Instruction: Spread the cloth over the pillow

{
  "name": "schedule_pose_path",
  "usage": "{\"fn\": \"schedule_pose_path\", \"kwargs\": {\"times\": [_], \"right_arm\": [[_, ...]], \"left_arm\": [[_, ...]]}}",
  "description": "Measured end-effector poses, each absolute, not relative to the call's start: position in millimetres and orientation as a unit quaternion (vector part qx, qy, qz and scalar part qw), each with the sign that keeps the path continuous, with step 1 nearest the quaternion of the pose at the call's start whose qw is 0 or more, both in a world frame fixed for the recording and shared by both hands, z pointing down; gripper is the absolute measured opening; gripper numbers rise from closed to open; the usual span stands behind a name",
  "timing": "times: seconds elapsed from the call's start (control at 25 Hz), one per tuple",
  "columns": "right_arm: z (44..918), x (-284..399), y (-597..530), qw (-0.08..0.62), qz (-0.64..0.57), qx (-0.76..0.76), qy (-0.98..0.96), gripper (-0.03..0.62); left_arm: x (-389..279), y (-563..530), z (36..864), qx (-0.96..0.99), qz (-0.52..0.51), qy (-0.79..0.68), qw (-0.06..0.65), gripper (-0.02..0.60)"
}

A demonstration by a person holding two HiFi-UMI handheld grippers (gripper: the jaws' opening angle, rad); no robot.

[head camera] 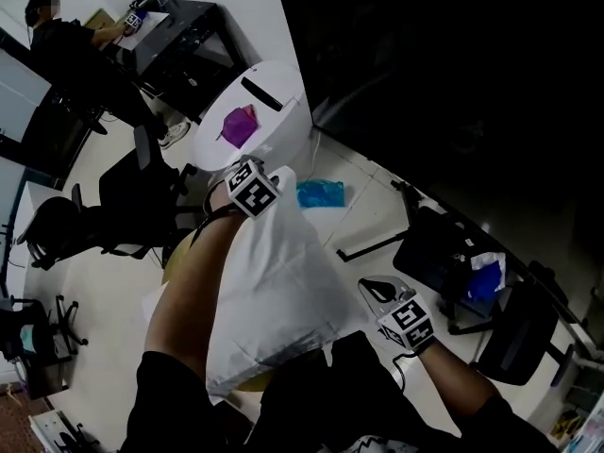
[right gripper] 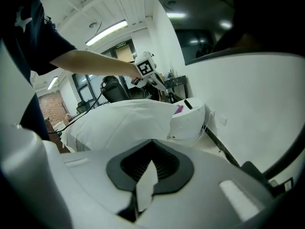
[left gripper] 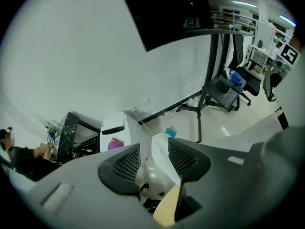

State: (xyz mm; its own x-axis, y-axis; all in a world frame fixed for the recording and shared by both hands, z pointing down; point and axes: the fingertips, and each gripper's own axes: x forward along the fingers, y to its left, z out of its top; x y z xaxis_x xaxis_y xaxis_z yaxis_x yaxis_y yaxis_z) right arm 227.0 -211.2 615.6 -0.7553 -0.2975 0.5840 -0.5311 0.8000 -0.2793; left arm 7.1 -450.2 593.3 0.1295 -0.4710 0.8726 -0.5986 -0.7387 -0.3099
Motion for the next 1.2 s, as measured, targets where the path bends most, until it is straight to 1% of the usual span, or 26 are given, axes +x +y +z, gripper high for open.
{"fn": "schedule_pose_path", "kwargs": {"times": [0.32, 0.64, 0.88, 1.2], "right_arm": [[572, 191, -226, 0.251, 0.173, 0.217, -0.927, 0.006], [534, 136, -228, 0.240, 0.139, 0.184, -0.943, 0.006], [502, 73, -221, 0.232, 0.095, 0.141, -0.958, 0.006], [459, -25, -187, 0.208, 0.033, 0.065, -0.975, 0.007]], "left_arm": [[-23, -388, 531, 0.766, 0.515, -0.381, 0.050, 0.176], [-74, -310, 480, 0.767, 0.474, -0.429, 0.058, 0.175], [-125, -227, 469, 0.747, 0.448, -0.487, 0.072, 0.175], [-178, -100, 472, 0.704, 0.419, -0.559, 0.126, 0.176]]}}
